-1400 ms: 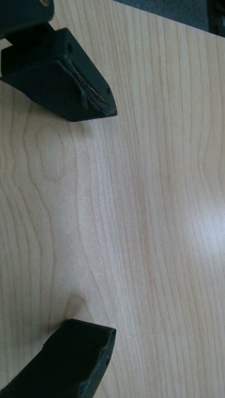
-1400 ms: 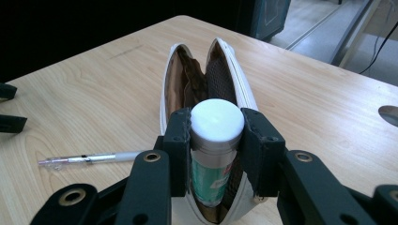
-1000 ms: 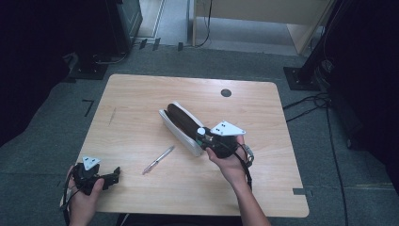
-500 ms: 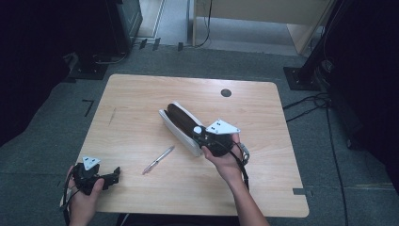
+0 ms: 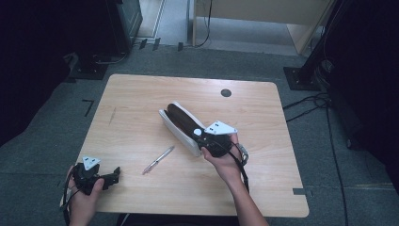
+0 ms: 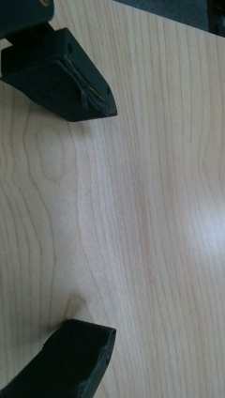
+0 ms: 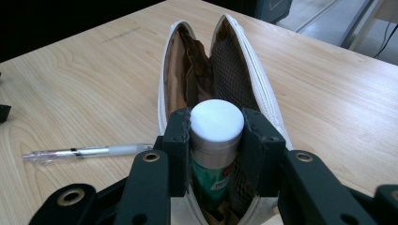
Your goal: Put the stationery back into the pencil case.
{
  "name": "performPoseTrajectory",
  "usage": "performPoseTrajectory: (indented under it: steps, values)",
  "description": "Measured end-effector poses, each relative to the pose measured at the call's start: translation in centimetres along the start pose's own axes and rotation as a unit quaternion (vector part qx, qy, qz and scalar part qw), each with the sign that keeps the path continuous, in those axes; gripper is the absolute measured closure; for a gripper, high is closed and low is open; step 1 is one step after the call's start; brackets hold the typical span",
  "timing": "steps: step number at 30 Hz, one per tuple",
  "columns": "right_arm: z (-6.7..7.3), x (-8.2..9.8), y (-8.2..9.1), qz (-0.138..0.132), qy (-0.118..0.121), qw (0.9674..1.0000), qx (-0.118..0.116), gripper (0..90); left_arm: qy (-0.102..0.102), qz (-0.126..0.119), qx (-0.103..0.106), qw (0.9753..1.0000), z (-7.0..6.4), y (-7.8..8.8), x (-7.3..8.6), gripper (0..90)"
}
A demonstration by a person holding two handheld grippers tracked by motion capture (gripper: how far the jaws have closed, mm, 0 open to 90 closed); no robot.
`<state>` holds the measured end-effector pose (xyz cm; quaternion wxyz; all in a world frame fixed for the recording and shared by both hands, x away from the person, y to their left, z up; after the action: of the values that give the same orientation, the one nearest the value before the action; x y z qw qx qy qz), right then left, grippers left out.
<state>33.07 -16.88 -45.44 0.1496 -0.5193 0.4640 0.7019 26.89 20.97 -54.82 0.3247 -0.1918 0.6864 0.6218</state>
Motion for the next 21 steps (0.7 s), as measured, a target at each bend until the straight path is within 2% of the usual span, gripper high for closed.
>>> performPoseTrajectory:
  steps: [4,9,13,18,21]
  values:
    - [-0.1,-0.1,0.1,-0.008,-0.007,0.9999,0.001,65.3,0.000,0.000,0.000,1.0000,0.0,0.0,0.0,0.0]
    - [-0.1,-0.3,0.4,-0.014,-0.006,0.9999,0.006,72.3,0.000,0.000,0.000,1.0000,0.0,0.0,0.0,0.0]
    - [0.0,-0.4,1.0,-0.021,-0.008,0.9997,0.001,79.8,0.000,0.000,0.000,1.0000,0.0,0.0,0.0,0.0]
    - [0.4,0.2,1.3,-0.006,0.006,1.0000,-0.002,86.4,0.001,-0.001,0.000,1.0000,0.0,0.0,0.0,0.0]
    - [0.6,1.0,1.2,0.003,0.006,1.0000,-0.004,87.6,0.000,0.000,0.000,1.0000,0.0,0.0,0.0,0.0]
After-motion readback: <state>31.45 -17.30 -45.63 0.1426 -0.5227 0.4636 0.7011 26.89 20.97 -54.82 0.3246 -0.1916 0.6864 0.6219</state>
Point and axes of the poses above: each handheld gripper's, and its own axes: y roughly backward along the jaws, x roughly out of its underside, z roughly to its left, the point moved 4 cm from there along -y, roughly forward along the jaws, and after that the axes turned 2 degrees about x, right-handed, at the moved point
